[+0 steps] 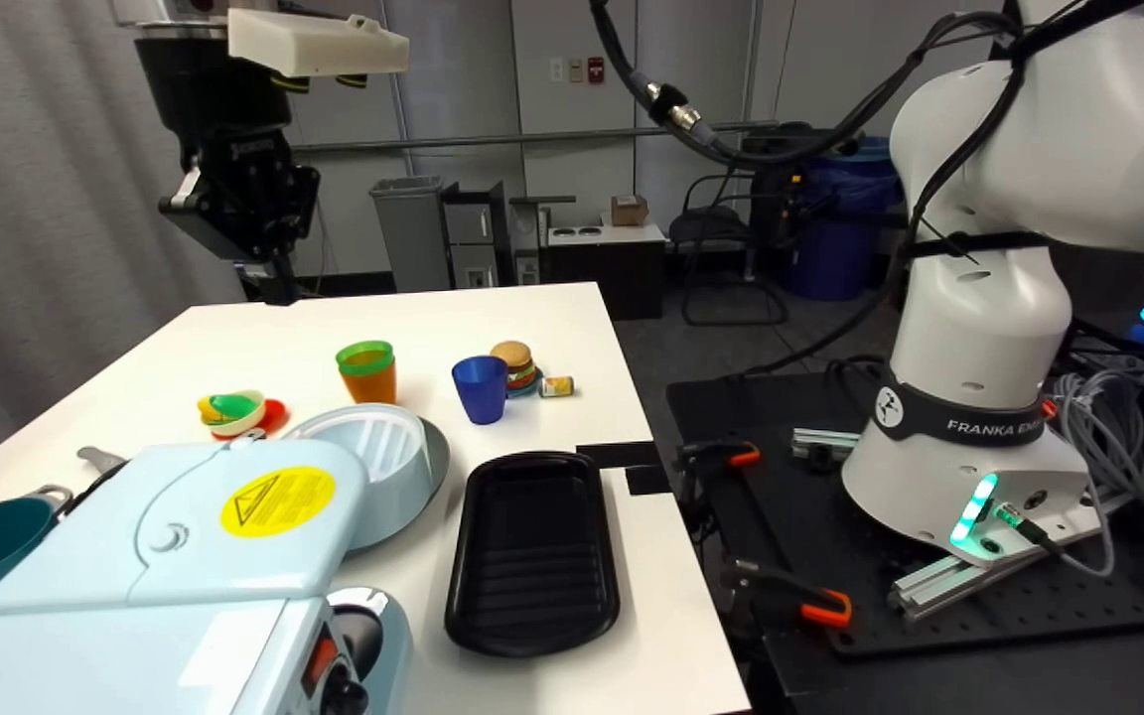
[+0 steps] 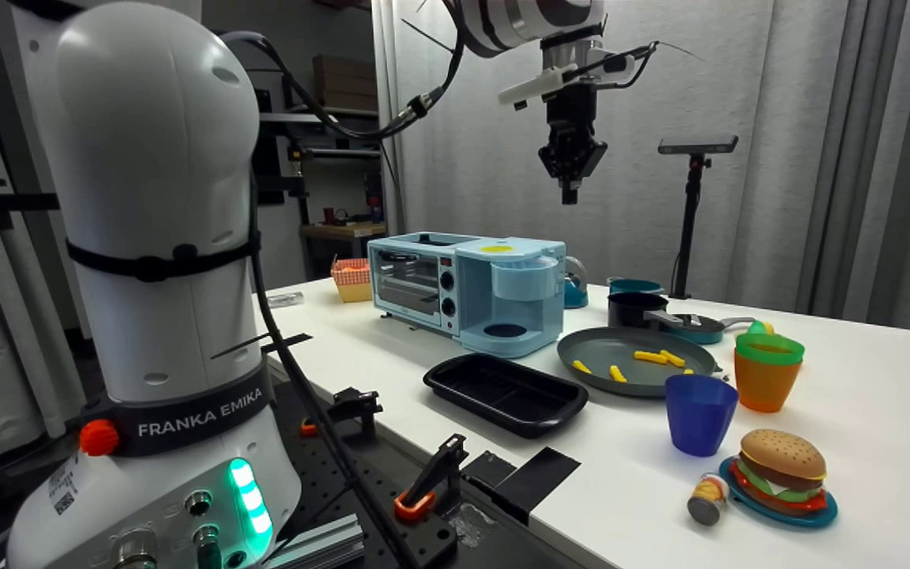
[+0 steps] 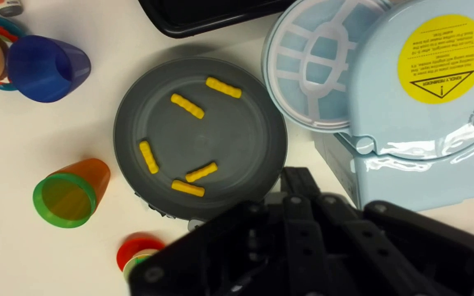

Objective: Press the top of the coffee maker to open the bowl and push it back to close it

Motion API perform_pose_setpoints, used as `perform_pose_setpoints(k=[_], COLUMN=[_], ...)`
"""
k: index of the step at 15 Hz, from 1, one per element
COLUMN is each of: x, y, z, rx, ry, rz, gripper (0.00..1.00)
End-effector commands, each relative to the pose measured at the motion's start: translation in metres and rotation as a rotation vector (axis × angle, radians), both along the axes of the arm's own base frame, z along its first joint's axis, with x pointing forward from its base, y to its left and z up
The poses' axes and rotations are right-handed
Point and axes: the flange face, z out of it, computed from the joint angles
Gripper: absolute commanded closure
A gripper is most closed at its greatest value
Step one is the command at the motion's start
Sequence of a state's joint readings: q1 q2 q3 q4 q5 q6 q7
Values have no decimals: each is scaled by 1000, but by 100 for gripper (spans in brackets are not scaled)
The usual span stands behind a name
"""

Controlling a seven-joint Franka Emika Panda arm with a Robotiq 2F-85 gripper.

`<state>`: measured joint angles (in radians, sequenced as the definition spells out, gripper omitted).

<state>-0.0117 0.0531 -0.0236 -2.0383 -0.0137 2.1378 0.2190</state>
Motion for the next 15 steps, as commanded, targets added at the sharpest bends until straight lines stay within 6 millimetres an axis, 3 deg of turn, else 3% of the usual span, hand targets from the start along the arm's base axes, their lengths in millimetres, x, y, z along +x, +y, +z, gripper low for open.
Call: perform_pose_setpoints(k=[1, 7, 15], x=[12, 15, -8], y=[-8, -17, -13], z=[-7, -25, -56], rx=[45, 52, 48], ry=[-3, 24, 84], rz=[-50, -75, -57], gripper=[100, 100, 100])
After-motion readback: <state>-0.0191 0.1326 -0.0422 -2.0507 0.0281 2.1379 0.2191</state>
